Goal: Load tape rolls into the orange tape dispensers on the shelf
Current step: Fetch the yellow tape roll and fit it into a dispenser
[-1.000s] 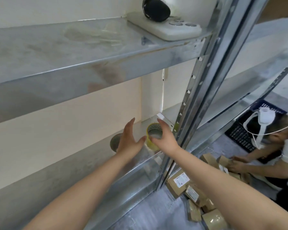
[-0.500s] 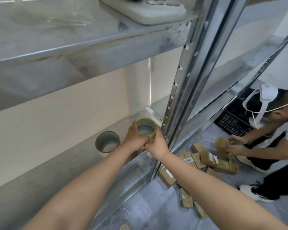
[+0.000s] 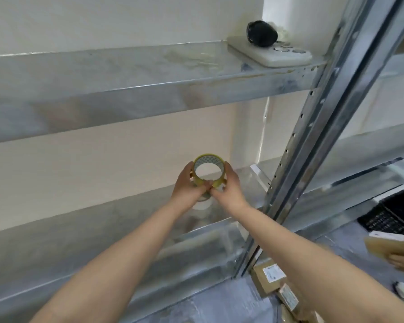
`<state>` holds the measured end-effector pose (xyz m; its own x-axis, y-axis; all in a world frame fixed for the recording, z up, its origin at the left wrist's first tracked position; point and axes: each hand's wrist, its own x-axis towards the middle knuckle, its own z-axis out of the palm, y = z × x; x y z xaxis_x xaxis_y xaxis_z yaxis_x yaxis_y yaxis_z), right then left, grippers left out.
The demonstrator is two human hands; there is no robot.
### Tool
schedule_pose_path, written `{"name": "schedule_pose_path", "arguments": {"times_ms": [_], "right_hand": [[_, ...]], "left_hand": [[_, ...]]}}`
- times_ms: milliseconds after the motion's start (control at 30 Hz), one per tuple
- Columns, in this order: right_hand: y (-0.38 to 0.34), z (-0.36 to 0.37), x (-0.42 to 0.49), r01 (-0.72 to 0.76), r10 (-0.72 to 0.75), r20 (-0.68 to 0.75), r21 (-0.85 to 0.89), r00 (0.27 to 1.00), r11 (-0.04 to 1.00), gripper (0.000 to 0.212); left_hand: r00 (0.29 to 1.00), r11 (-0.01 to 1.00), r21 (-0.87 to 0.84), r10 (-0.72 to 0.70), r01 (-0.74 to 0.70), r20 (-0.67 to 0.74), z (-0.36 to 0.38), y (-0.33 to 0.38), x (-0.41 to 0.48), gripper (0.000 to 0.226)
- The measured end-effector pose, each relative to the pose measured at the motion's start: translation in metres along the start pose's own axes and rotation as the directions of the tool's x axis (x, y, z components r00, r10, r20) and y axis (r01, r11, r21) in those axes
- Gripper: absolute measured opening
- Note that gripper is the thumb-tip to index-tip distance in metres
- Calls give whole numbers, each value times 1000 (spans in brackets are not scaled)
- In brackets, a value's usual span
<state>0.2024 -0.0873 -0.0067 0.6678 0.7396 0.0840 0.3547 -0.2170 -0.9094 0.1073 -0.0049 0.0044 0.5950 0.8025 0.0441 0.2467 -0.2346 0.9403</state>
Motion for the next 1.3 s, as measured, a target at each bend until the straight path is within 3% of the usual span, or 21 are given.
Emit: {"name": "schedule_pose_path", "arguments": {"times_ms": [167, 400, 667, 933, 1100, 1300], "right_hand": [[-37, 69, -31, 135, -135, 175, 12, 975, 991, 70], [-92, 146, -90, 217, -246, 354, 118, 903, 969, 57], [-144, 223, -145, 233, -303, 508, 198, 806, 952, 57], [-194, 342, -219, 253, -370, 585, 274, 722, 928, 53], [-231, 418, -271, 252, -393, 659, 303, 641, 919, 63], [-268, 497, -321, 262, -425, 685, 336, 592, 905, 56]], "left_hand": [[975, 996, 38, -72, 82, -209, -78, -19, -56, 66], [888, 985, -27, -164, 169, -430, -162, -43, -131, 71], [794, 985, -84, -171, 150, -583, -246, -65, -198, 61], [695, 972, -93, -221, 217, -684, -362, -106, -280, 69], [679, 976, -20, -166, 218, -715, -444, -133, -334, 62], [618, 978, 20, -114, 207, -778, -526, -166, -380, 53]]}}
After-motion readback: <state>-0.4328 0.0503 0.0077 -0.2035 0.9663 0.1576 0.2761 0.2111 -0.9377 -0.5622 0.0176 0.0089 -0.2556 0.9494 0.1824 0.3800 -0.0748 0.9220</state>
